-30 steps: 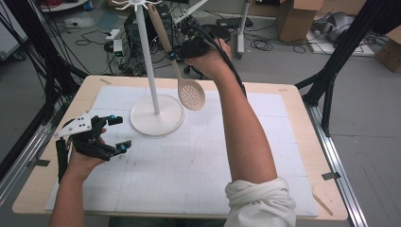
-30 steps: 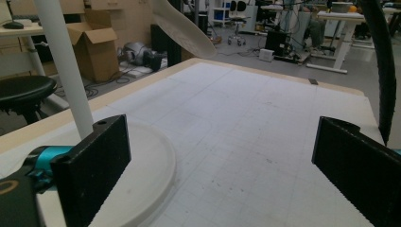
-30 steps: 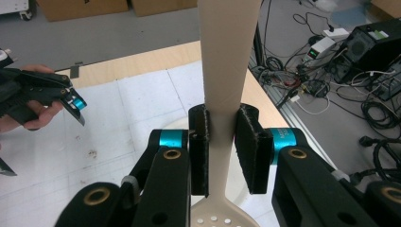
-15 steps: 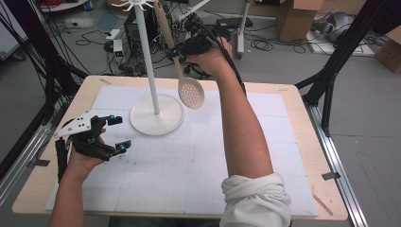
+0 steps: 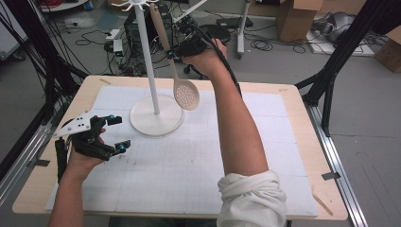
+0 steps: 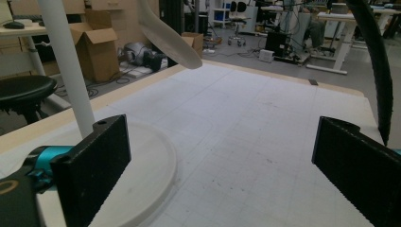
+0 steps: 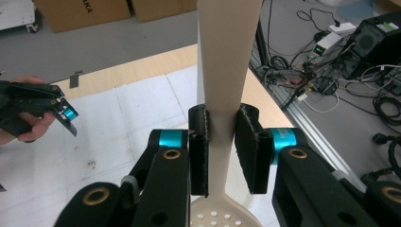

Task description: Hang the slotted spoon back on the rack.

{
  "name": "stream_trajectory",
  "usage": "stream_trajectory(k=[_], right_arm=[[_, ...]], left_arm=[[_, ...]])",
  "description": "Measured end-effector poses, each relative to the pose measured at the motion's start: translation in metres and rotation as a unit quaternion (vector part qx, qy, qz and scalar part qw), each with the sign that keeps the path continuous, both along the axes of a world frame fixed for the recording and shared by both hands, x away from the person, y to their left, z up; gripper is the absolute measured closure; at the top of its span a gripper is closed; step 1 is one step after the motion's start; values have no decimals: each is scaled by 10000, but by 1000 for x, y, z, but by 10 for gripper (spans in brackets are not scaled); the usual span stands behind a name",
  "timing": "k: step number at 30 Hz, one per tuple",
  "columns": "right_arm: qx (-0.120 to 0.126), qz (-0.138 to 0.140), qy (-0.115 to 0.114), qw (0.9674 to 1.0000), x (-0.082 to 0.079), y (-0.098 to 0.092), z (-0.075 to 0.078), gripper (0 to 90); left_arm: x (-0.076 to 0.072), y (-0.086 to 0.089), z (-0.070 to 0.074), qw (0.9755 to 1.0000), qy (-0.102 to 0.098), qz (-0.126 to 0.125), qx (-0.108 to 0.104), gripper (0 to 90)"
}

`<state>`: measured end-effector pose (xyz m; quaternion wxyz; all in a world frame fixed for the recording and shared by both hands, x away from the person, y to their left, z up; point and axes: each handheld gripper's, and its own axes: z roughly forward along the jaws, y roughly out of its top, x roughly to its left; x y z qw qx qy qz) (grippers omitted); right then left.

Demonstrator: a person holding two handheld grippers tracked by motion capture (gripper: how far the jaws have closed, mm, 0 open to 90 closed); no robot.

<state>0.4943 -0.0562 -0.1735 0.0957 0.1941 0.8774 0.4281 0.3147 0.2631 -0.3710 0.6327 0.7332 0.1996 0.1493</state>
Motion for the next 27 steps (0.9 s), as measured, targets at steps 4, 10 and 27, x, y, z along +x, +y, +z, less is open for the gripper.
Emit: stream_trajectory(k=[4,10,27], right_arm=[[79,-101,86,9999,2,0,-2,636],[108,-118,8,9999,-2,-2,-3,541],[322,150,-305,9989,-40,-38,-15,408]], left_arm=[[1,-2,-1,10000,38,-10,14,58],[0,-1,-1,10000,21,-6,-12,58],[0,-2,-1,10000,35,-16,23,58]])
